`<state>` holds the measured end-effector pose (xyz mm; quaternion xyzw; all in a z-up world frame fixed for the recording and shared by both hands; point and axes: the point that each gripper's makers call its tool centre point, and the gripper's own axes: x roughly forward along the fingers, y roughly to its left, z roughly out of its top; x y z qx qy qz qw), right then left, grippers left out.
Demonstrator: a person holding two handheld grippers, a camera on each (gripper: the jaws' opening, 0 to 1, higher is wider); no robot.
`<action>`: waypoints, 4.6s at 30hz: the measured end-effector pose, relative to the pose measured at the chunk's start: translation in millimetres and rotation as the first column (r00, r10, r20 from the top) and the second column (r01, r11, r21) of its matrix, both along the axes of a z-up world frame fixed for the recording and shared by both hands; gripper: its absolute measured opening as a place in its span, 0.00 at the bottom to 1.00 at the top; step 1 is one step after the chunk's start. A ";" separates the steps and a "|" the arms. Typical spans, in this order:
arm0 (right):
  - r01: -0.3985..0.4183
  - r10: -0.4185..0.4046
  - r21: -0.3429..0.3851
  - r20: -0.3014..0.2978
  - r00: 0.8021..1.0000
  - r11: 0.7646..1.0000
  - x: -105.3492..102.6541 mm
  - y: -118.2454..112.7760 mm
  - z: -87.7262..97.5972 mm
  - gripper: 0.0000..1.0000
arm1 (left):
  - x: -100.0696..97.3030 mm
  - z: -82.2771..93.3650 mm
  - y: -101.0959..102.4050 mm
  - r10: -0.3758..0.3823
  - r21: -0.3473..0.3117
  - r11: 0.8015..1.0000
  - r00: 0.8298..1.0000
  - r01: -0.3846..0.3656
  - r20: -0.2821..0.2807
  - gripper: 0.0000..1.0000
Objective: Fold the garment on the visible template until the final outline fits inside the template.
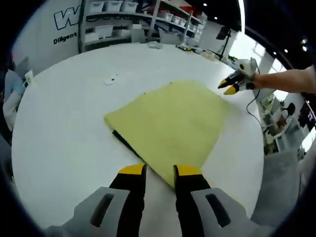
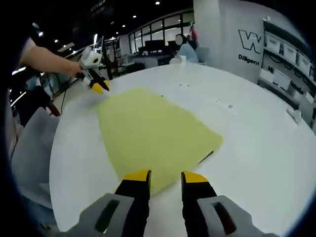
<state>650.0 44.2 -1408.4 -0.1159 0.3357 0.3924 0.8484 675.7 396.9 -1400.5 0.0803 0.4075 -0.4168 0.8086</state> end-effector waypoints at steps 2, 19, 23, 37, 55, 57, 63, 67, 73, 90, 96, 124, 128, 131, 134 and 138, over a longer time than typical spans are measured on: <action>0.010 -0.010 0.011 0.002 1.000 1.000 -6.4 0.4 -0.6 0.20 | -5.6 -0.9 1.2 0.013 -0.015 1.000 1.000 -0.013 -0.001 0.25; 0.056 -0.056 0.027 0.002 0.998 0.998 -34.4 6.5 -13.4 0.24 | -36.9 -16.4 1.1 0.036 -0.033 0.999 0.999 -0.034 0.041 0.33; 0.070 -0.070 0.025 -0.003 0.998 0.997 -37.2 7.2 -17.7 0.24 | -42.1 -23.0 0.6 0.042 -0.032 0.999 0.998 -0.040 0.046 0.34; 0.137 -0.137 0.030 -0.025 0.990 0.990 -42.6 5.0 -33.0 0.23 | -46.6 -37.0 -9.7 0.075 -0.043 0.996 0.996 -0.073 0.048 0.27; 0.115 -0.114 0.050 -0.021 0.993 0.992 -40.1 15.3 -33.7 0.02 | -46.8 -42.9 -15.0 0.070 -0.029 0.997 0.996 -0.069 0.046 0.04; 0.110 -0.110 0.050 -0.019 0.994 0.993 -39.8 15.0 -33.3 0.00 | -46.4 -42.4 -15.6 0.064 -0.032 0.998 0.997 -0.062 0.049 0.03; 0.033 -0.033 0.027 -0.013 0.999 0.999 -44.2 13.8 -33.6 0.00 | -46.7 -39.1 -16.7 0.033 -0.033 0.999 0.998 -0.031 0.057 0.01; -0.053 0.053 -0.024 -0.003 0.999 0.998 -46.0 6.6 -31.5 0.00 | -45.2 -37.3 -9.7 -0.026 0.004 1.000 0.996 0.026 0.080 0.00; -0.253 0.259 -0.155 0.020 0.966 0.955 -49.7 0.6 -28.3 0.00 | -46.0 -37.3 0.5 -0.124 0.059 0.991 0.989 0.119 0.084 0.00; -0.216 0.220 -0.136 0.016 0.975 0.967 -62.2 -4.3 -36.1 0.00 | -58.3 -41.9 -2.9 -0.159 0.086 0.984 0.985 0.153 0.066 0.00; -0.212 0.215 -0.130 0.014 0.976 0.969 -69.3 -5.7 -37.3 0.00 | -64.1 -43.3 -1.9 -0.158 0.090 0.984 0.986 0.152 0.059 0.00; -0.158 0.161 -0.121 0.014 0.987 0.980 -76.6 -5.5 -37.4 0.00 | -72.4 -41.6 -18.4 -0.067 0.003 0.998 0.997 0.067 0.046 0.02; -0.157 0.159 -0.117 0.013 0.987 0.981 -80.3 -1.5 -36.6 0.00 | -79.1 -41.8 -12.7 -0.079 0.011 0.997 0.996 0.079 0.050 0.02; -0.162 0.164 -0.115 0.010 0.986 0.980 -85.0 1.9 -36.8 0.00 | -84.1 -43.4 -6.5 -0.081 0.018 0.997 0.996 0.080 0.047 0.02; -0.169 0.172 -0.116 0.009 0.985 0.979 -89.8 5.6 -37.8 0.00 | -91.9 -44.7 0.5 -0.080 0.026 0.997 0.996 0.079 0.045 0.02; -0.161 0.163 -0.104 0.008 0.987 0.981 -94.2 8.2 -37.9 0.00 | -95.1 -44.6 5.9 -0.068 0.020 0.998 0.996 0.067 0.050 0.01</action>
